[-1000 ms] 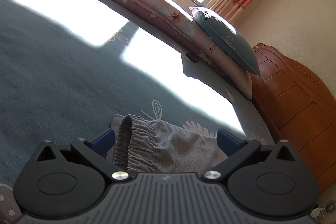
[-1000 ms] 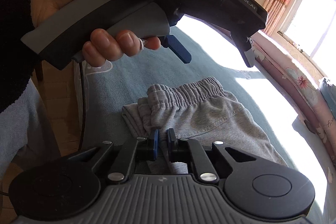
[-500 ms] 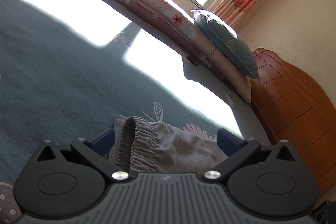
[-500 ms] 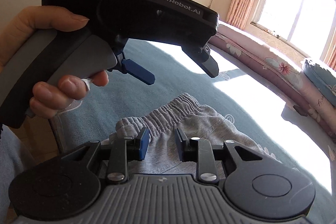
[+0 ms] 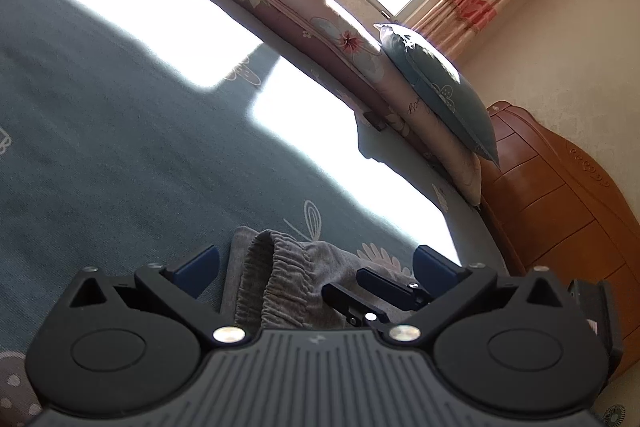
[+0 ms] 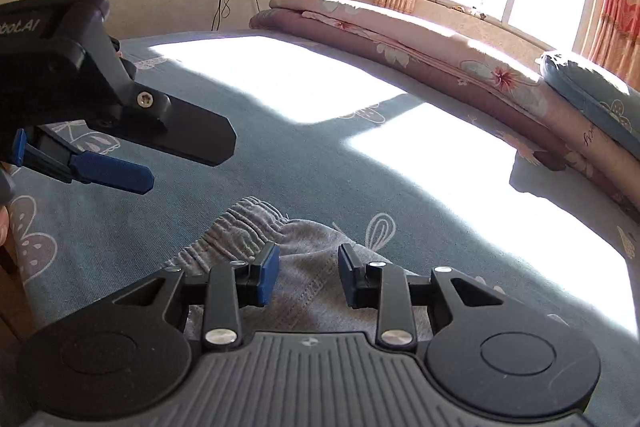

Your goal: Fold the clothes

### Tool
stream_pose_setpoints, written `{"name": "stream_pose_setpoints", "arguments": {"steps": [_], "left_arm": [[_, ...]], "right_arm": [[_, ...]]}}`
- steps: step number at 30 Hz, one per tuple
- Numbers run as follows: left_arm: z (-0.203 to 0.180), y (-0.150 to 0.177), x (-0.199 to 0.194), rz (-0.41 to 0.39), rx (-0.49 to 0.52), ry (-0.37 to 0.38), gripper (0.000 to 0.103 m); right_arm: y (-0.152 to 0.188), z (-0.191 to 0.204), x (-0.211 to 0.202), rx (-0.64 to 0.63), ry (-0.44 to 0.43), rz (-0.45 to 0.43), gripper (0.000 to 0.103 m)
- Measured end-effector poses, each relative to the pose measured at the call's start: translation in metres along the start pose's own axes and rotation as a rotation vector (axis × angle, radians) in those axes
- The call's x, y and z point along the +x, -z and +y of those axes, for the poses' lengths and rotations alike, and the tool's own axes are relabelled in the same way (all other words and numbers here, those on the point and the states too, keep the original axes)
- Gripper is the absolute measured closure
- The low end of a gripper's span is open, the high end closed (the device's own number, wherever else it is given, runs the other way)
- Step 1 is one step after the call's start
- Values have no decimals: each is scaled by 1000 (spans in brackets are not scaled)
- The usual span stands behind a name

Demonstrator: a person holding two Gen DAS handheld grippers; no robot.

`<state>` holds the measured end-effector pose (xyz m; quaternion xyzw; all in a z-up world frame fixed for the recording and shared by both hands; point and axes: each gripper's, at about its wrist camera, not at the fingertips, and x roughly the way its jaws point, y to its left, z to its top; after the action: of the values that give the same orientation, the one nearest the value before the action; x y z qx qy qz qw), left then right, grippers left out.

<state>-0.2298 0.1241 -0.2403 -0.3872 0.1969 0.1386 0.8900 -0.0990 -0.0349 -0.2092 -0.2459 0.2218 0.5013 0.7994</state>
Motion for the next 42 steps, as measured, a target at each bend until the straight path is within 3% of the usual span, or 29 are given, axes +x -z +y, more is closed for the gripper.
{"name": "stream_pose_setpoints", "arguments": {"steps": [4,9,18,21,25,26,28,32,38,42], "left_arm": [[2,-2,1,-2,-20,16,1],[0,-1,6,16,-43,80,1],[-25,5,42,86,-47,208,1],[-33,8,57,103,-27,181,1],[-29,14,73,119,10,-18,1],[-29,14,72,116,8,-22,1],[-31,15,70,106,1,-17,1],[-48,11,56,66,41,90,1],[-52,12,68,72,-13,194,1],[-39,27,72,60,-48,145,1]], "right_arm": [[8,31,25,-32,-46,12,67],[5,24,11,9,-91,4,64],[19,20,-34,11,-19,30,50],[24,12,-43,29,-1,41,47],[31,0,-57,47,23,44,42],[34,-4,-62,52,31,42,42],[40,-12,-70,73,47,38,42],[66,-28,-106,161,85,18,35],[115,-52,-153,294,158,-13,35],[122,-80,-160,327,180,-45,35]]}}
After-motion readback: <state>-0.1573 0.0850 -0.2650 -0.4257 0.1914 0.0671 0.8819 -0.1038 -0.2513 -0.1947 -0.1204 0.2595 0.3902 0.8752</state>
